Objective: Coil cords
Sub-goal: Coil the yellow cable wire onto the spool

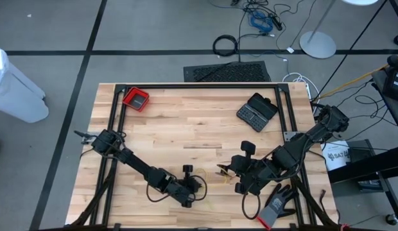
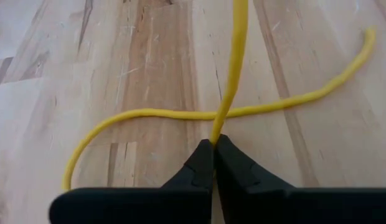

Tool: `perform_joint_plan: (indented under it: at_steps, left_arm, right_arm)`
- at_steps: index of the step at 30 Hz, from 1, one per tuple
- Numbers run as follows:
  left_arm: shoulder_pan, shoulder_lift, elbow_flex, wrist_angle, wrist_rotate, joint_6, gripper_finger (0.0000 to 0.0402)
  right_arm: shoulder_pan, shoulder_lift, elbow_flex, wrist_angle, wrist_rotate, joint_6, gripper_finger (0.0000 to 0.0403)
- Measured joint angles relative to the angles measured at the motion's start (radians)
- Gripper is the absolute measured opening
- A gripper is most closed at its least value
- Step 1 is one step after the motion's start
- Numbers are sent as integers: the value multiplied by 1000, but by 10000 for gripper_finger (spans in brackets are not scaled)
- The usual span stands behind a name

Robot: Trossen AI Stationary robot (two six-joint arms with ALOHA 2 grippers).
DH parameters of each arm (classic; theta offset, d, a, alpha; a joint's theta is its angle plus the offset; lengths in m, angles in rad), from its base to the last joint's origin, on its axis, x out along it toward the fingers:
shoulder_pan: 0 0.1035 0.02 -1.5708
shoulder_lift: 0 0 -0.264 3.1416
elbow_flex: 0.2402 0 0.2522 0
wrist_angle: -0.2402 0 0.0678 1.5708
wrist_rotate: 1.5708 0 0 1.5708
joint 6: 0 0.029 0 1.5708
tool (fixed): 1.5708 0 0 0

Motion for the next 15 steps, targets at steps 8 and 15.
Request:
perform_joint_plan:
  at_steps: [8, 15]
  left_arm:
    - [-1, 0, 0, 0, -14, 5, 4]
    - [-3, -58, -1, -101, -78, -3, 3]
  right_arm:
    - [0, 0, 0, 0, 0, -1, 0]
    - [0, 0, 0, 0, -7, -11, 0]
